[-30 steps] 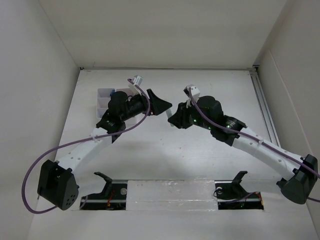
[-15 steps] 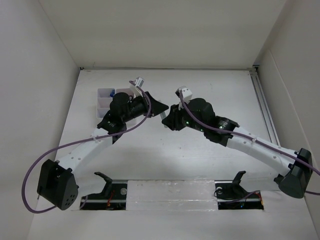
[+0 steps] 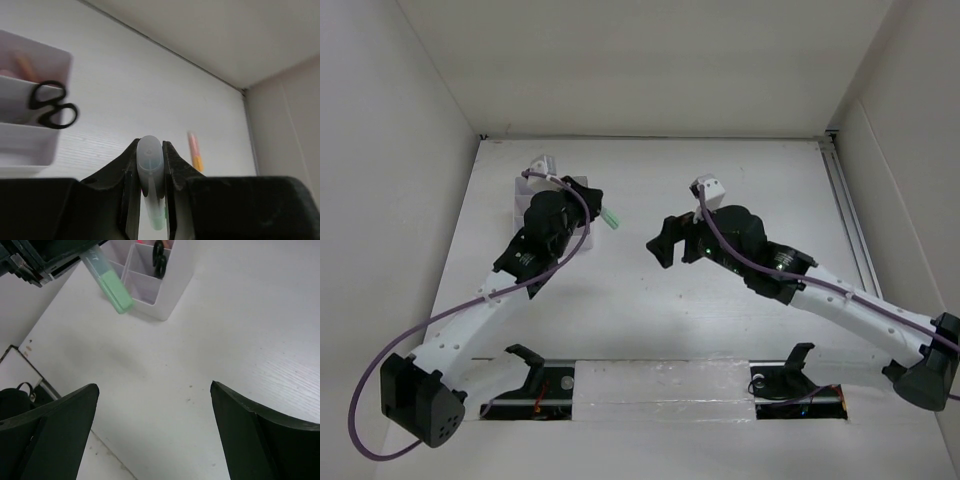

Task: Sort the stationery into containers
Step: Pass the stationery from the right arm to the left, then place the stationery into the container

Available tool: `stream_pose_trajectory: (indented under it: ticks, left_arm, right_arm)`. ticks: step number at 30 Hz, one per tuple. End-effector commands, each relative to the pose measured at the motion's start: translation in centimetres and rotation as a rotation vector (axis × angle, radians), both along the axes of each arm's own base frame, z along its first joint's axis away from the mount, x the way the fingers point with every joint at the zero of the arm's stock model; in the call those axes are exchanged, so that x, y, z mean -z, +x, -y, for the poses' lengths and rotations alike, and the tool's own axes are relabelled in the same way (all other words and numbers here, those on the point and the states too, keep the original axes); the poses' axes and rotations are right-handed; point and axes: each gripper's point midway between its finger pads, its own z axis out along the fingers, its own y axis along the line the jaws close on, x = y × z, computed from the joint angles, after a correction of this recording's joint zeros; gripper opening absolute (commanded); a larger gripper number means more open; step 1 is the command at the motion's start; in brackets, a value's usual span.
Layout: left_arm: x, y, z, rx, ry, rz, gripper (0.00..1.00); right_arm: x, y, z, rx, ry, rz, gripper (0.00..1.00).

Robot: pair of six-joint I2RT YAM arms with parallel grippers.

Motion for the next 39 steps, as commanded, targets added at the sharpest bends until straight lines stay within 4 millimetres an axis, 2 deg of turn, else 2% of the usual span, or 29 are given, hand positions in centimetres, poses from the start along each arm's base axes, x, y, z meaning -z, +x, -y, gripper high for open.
stream_pose_trajectory:
  ticks: [1, 4, 5, 7, 8, 12, 13, 14, 15, 16, 20, 26, 28, 31, 32, 34, 39]
  left_arm:
    - [1.6, 0.9, -7.0, -0.384, 0.07, -0.058, 0.0]
    - [3.6, 0.9, -10.8, -0.57, 0.086, -0.083, 0.0]
    - [3.7, 1.0, -11.4, -0.597, 0.086, -0.077, 0.0]
    - [4.1, 1.2, -13.1, -0.695, 0.097, -0.068, 0.0]
    - [4.2, 1.3, -13.4, -0.717, 0.105, -0.065, 0.0]
    - [4.9, 1.9, -14.7, -0.799, 0.137, -0.064, 0.0]
    - [5.2, 2.5, -14.6, -0.799, 0.131, -0.063, 0.0]
    - [5.3, 2.8, -15.0, -0.813, 0.13, -0.063, 0.0]
    - [5.4, 3.1, -14.6, -0.796, 0.135, -0.063, 0.0]
    - [5.8, 3.4, -14.5, -0.795, 0.14, -0.067, 0.0]
    - [7.4, 3.9, -15.0, -0.836, 0.187, -0.091, 0.0]
    - [7.5, 5.3, -14.6, -0.828, 0.175, -0.068, 0.0]
    - [8.7, 5.5, -14.5, -0.826, 0.199, -0.091, 0.0]
    - [8.8, 5.7, -14.5, -0.838, 0.201, -0.087, 0.0]
    - [9.6, 5.6, -14.6, -0.836, 0.216, -0.101, 0.0]
    - [9.7, 5.6, -14.6, -0.837, 0.208, -0.094, 0.0]
    - [10.2, 5.9, -14.5, -0.835, 0.214, -0.091, 0.0]
  right_arm:
    - [0.0, 0.7, 2.3, 0.09, -0.023, 0.034, 1.0]
    - [0.5, 0.3, 3.0, 0.087, -0.023, 0.028, 1.0]
    - [0.2, 0.2, 3.1, 0.087, -0.015, 0.034, 1.0]
    - [1.2, -0.1, 3.3, 0.077, -0.027, 0.021, 1.0]
    - [0.8, -0.4, 3.3, 0.061, -0.024, 0.031, 1.0]
    - [1.6, -0.9, 3.6, 0.049, -0.028, 0.022, 1.0]
    - [1.1, -1.2, 3.7, 0.04, -0.014, 0.029, 1.0]
    - [1.7, -1.2, 3.7, 0.04, -0.024, 0.022, 1.0]
    - [1.2, -1.4, 3.9, 0.04, -0.013, 0.03, 1.0]
    - [1.7, -1.5, 3.9, 0.031, -0.02, 0.022, 1.0]
    - [1.5, -1.9, 4.3, 0.031, -0.02, 0.022, 1.0]
    - [1.3, -2.4, 4.4, 0.014, -0.006, 0.025, 1.0]
    - [1.5, -2.6, 4.7, 0.014, -0.016, 0.017, 1.0]
    - [0.7, -2.9, 5.3, 0.023, 0.0, 0.033, 1.0]
    - [0.9, -2.9, 5.4, 0.023, -0.007, 0.028, 1.0]
    - [0.0, -3.2, 5.7, 0.023, 0.016, 0.046, 1.0]
    - [-0.6, -3.9, 5.7, -0.006, 0.039, 0.052, 1.0]
